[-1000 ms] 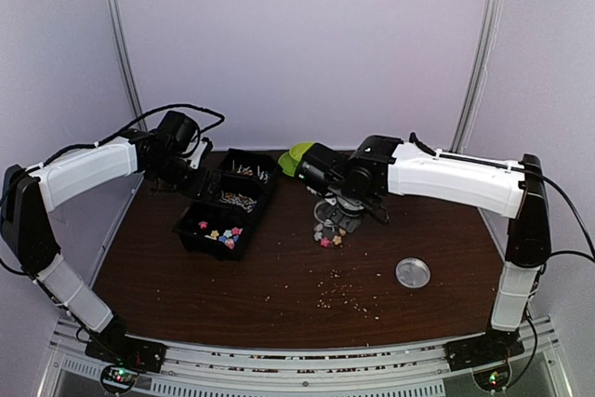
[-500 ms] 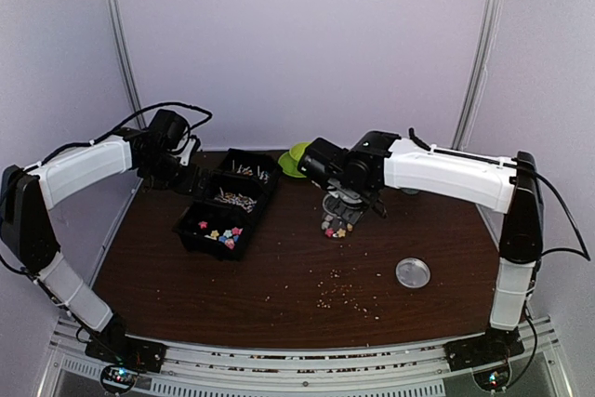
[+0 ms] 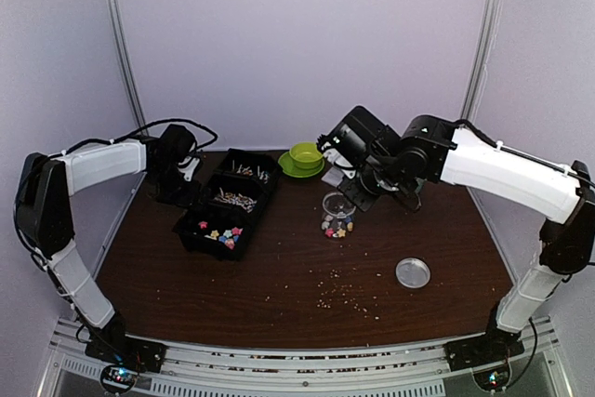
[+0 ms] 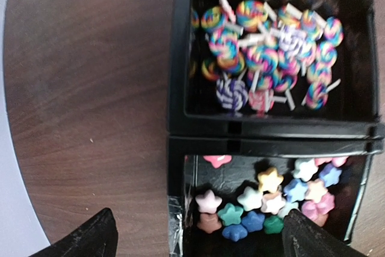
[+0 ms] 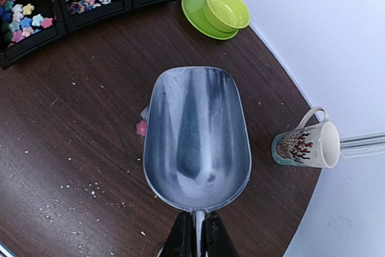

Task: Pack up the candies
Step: Adjust the fake candies in the storage box, then scoop the fake candies from the storage box.

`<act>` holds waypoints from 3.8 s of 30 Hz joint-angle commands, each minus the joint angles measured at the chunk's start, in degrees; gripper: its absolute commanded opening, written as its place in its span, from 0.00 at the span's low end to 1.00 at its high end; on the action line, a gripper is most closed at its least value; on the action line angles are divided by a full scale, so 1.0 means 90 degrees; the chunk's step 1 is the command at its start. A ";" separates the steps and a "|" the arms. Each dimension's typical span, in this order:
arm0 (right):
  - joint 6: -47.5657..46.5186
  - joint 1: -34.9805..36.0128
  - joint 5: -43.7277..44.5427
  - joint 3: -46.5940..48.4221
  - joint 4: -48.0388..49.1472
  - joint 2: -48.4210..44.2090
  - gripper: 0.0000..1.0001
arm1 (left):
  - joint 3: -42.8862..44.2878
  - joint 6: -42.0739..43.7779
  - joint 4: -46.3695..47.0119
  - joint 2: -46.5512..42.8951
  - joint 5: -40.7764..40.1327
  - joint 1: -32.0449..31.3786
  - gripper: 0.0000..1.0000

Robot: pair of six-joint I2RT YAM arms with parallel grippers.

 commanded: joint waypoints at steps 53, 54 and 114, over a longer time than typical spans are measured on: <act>-0.0433 0.0776 -0.0933 -0.0220 0.0554 -0.0116 0.00 | 0.0033 0.0409 0.0572 0.0991 0.2274 0.0534 0.00; -0.0423 0.0775 -0.0930 -0.0205 0.0563 -0.0126 0.00 | -0.0008 0.0357 0.0663 0.0948 0.2508 0.0537 0.00; -0.1154 0.1897 -0.1351 0.2876 -0.1632 0.2787 0.00 | -0.1308 -0.0041 0.1418 -0.0796 0.2059 -0.0893 0.00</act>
